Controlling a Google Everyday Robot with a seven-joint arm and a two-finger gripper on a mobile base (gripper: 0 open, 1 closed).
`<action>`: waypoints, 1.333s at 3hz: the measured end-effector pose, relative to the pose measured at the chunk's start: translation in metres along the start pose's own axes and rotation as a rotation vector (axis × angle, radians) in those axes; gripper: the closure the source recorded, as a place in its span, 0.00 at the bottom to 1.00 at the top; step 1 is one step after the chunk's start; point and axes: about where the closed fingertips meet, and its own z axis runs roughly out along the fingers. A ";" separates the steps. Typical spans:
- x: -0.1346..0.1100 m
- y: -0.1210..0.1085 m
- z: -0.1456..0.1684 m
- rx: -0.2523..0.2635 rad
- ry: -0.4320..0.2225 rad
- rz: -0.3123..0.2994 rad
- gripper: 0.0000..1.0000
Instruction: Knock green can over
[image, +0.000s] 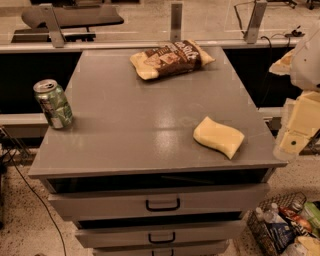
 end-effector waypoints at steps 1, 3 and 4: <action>0.000 0.000 0.000 0.000 0.000 0.000 0.00; -0.049 -0.002 0.047 -0.077 -0.160 0.025 0.00; -0.104 0.001 0.087 -0.125 -0.290 0.020 0.00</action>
Offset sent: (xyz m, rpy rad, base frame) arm 0.0202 0.0265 -0.0260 0.1515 0.0455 0.0113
